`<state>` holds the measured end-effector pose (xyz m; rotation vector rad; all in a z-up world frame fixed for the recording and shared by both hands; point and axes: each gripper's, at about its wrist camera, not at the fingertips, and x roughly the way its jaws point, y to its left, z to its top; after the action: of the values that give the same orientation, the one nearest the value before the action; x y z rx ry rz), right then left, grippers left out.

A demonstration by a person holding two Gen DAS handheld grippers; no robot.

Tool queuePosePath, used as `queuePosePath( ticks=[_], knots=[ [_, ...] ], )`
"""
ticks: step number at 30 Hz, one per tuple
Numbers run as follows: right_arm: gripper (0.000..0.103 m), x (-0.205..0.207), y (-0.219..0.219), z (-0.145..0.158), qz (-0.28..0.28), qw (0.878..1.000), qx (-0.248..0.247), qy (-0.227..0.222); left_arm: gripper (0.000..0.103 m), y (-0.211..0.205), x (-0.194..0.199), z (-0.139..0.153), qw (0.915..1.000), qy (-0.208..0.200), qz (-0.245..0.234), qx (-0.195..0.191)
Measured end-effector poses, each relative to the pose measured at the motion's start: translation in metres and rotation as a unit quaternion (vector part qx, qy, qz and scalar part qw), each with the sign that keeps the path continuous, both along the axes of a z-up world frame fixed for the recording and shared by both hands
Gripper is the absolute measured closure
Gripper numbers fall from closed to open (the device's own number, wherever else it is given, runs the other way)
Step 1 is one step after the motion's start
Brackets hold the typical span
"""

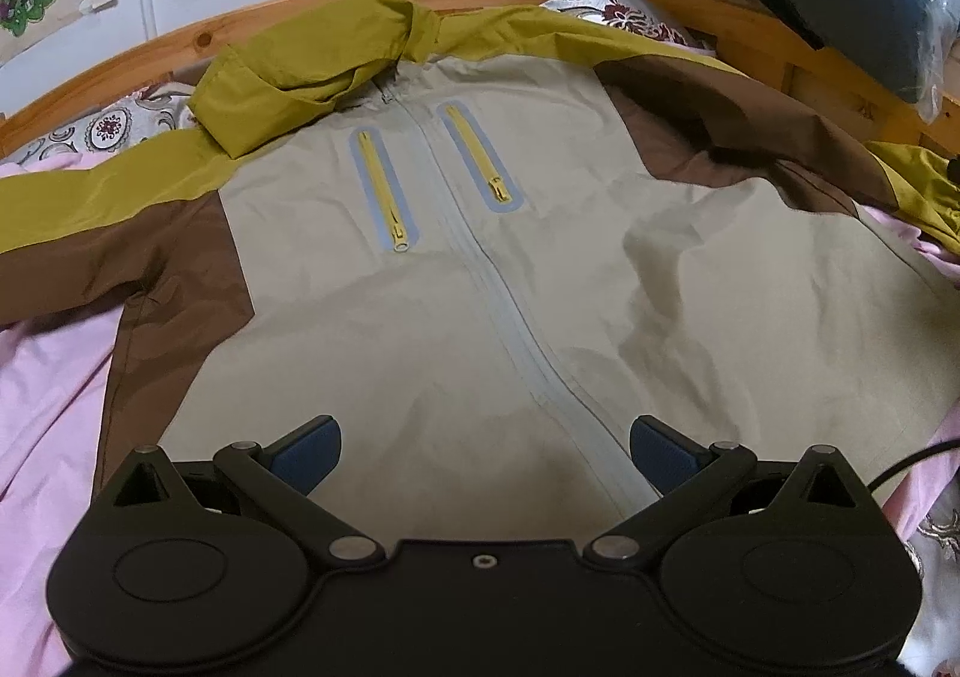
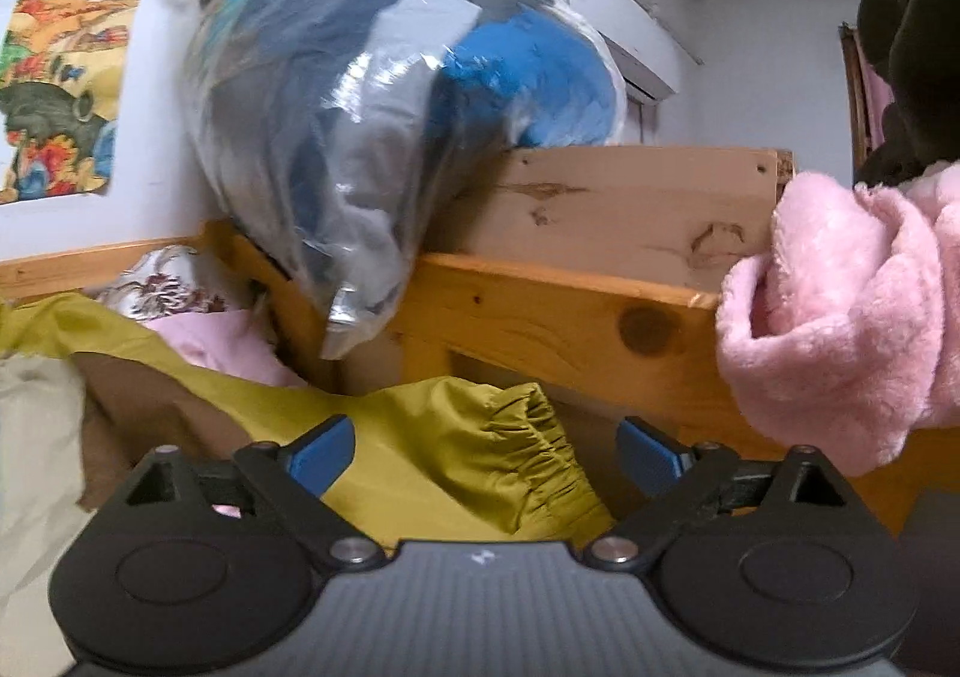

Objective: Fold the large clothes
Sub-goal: 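Move the right tool toward the olive sleeve cuff beside the bed frame, then grasp the olive sleeve cuff with the right tool and lift it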

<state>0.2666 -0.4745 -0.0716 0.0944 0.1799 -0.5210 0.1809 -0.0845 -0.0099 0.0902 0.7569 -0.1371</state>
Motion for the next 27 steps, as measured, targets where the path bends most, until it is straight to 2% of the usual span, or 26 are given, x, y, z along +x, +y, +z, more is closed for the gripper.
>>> queuePosePath(
  ticks=[6, 9, 11, 12, 13, 16, 21, 23, 27],
  knots=[
    [0.022, 0.023, -0.012, -0.012, -0.019, 1.000, -0.002, 0.024, 0.001, -0.004, -0.001, -0.001, 0.9999, 0.001, -0.007, 0.013],
    [0.032, 0.036, -0.015, -0.017, -0.026, 0.999, -0.006, 0.034, 0.001, -0.004, 0.000, 0.001, 0.9998, 0.002, -0.007, 0.020],
    [0.061, 0.041, -0.013, -0.019, -0.037, 0.998, -0.014, 0.045, 0.001, -0.004, 0.000, 0.004, 0.9997, -0.001, -0.005, 0.023],
    [0.066, 0.041, -0.013, -0.021, -0.044, 0.998, -0.018, 0.046, 0.001, -0.003, 0.000, 0.006, 0.9997, -0.004, -0.003, 0.023],
    [0.076, 0.040, -0.012, -0.021, -0.047, 0.998, -0.023, 0.044, 0.001, -0.002, -0.001, 0.008, 0.9997, -0.007, -0.001, 0.021],
    [0.092, 0.033, -0.005, -0.017, -0.042, 0.998, -0.039, 0.030, 0.001, 0.002, -0.003, 0.015, 0.9998, -0.015, 0.006, 0.015],
    [0.101, 0.000, 0.036, 0.006, 0.017, 0.997, -0.076, -0.006, 0.001, 0.014, -0.009, 0.020, 0.9997, -0.022, 0.010, 0.003],
    [0.101, -0.015, 0.057, 0.017, 0.055, 0.995, -0.087, -0.015, 0.001, 0.019, -0.011, 0.021, 0.9996, -0.025, 0.010, -0.001],
    [0.101, -0.046, 0.109, 0.033, 0.142, 0.983, -0.116, -0.027, 0.001, 0.032, -0.016, 0.023, 0.9994, -0.032, 0.011, -0.009]
  ],
)
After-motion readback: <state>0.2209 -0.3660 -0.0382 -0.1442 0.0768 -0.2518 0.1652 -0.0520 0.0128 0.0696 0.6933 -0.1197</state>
